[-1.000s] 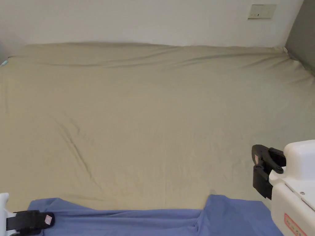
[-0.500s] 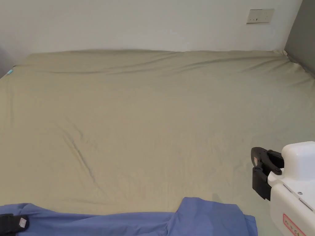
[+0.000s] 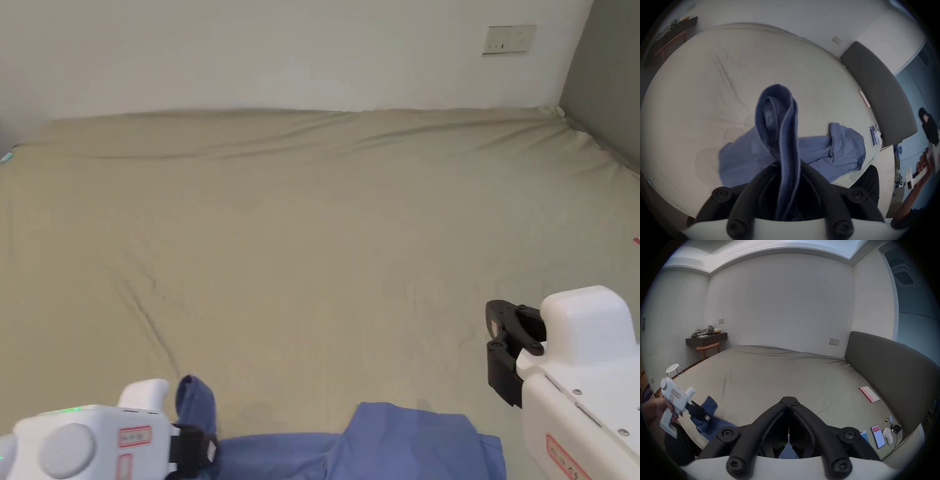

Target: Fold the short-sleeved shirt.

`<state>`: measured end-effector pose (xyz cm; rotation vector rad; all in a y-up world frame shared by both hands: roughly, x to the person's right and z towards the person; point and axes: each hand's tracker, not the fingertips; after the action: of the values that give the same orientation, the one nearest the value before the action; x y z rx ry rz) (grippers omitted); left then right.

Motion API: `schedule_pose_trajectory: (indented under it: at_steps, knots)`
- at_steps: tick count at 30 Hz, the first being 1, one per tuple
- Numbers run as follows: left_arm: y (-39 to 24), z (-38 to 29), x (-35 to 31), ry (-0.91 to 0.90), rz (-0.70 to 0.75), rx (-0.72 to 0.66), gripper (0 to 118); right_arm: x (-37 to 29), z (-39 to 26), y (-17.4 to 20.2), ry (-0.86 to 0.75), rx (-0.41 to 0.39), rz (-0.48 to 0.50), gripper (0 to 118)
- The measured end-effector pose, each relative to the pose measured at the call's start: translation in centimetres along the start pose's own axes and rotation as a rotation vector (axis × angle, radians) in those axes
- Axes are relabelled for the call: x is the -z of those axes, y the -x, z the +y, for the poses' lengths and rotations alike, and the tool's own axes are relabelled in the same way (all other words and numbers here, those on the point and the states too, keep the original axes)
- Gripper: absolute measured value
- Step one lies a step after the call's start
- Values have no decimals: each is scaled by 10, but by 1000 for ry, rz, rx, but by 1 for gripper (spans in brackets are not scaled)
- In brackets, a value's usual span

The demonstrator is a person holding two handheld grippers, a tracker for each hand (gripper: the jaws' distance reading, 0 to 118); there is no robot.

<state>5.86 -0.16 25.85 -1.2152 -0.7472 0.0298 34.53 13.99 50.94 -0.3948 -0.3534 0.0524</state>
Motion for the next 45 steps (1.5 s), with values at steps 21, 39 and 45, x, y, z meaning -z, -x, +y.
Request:
schedule_pose_trajectory:
  at_steps: [21, 39, 45]
  knots:
    - [-30, 5, -2, -186, -87, -46, 9, 0, -14, -26, 10, 46, -25, 2]
    - [-87, -99, 111, -278, 334, 374, 0, -5, -16, -15, 34, 31, -10, 2]
    - [-104, -109, 104, -277, 128, 465, 0, -1, -17, -16, 43, 35, -9, 2]
